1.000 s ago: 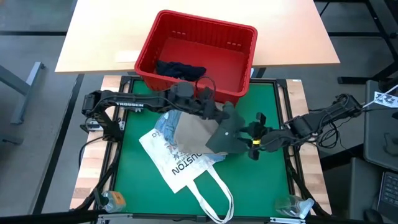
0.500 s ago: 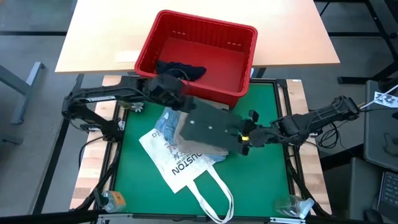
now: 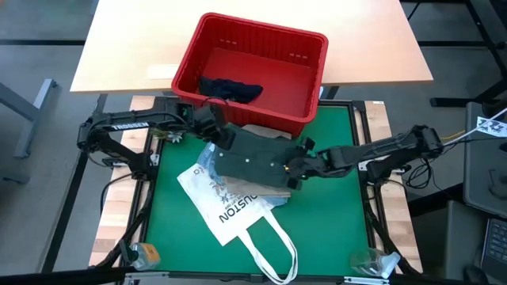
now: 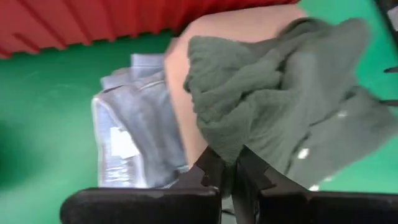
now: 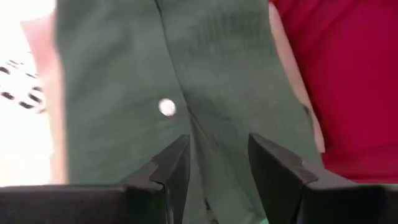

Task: Fold Laundry from Bin
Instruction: Stack the green shirt on top of the beige shorts

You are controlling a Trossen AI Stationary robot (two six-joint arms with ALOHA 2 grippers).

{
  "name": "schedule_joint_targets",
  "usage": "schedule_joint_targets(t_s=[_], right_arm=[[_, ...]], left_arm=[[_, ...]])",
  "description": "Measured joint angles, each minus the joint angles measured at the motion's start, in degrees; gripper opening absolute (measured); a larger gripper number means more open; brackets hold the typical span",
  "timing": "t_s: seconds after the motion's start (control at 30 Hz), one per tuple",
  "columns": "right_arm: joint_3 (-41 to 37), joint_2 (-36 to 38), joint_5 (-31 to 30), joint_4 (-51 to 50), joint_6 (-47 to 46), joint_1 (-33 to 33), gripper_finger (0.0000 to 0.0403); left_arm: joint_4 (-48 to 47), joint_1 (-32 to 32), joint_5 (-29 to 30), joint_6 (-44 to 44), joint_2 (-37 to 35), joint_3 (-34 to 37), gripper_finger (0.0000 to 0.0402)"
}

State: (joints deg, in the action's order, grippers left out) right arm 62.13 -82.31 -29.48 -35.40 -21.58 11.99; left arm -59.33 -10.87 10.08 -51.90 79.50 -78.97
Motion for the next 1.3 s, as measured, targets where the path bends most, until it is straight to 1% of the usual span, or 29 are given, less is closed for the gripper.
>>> schedule_joint_targets(t_s=[0.17, 0.3, 0.47, 0.57, 0.73, 0.87, 1.03, 1.3], right_arm=[[0.0, -4.4, 2.2, -0.3, 0.0, -2.4, 0.0163], [0.0, -7.4, 2.6, -0.5, 0.0, -3.6, 0.0163], [0.0, -8.8, 2.6, -0.8, 0.0, -3.9, 0.0163], [0.0, -8.8, 2.6, -0.7, 0.0, -3.8, 0.0163], [0.0, -8.5, 3.9, -0.7, 0.0, -3.8, 0.0163], [0.0, -8.5, 5.1, -0.7, 0.0, -3.8, 0.0163], [0.0, -8.5, 5.1, -0.7, -0.4, -3.8, 0.0163], [0.1, -8.5, 5.1, -0.7, -0.5, -3.8, 0.0163]], left_arm=[[-0.4, 0.0, 2.6, 0.0, 0.0, 4.7, 0.0007], [0.0, 0.0, 6.8, 0.0, 0.0, 9.2, 0.0008], [1.0, 0.0, 12.1, 0.0, 0.0, 13.7, 0.0009], [2.5, -0.1, 13.8, -0.3, 0.0, 15.2, 0.0015], [5.0, -0.5, 14.8, 0.7, 0.0, 15.2, 0.0039], [5.9, -0.5, 15.2, 6.1, 0.0, 15.2, 0.005], [5.9, -0.5, 13.8, 11.9, 0.0, 15.2, 0.0072], [6.1, -2.2, 13.2, 12.2, 0.3, 15.2, 0.0127]])
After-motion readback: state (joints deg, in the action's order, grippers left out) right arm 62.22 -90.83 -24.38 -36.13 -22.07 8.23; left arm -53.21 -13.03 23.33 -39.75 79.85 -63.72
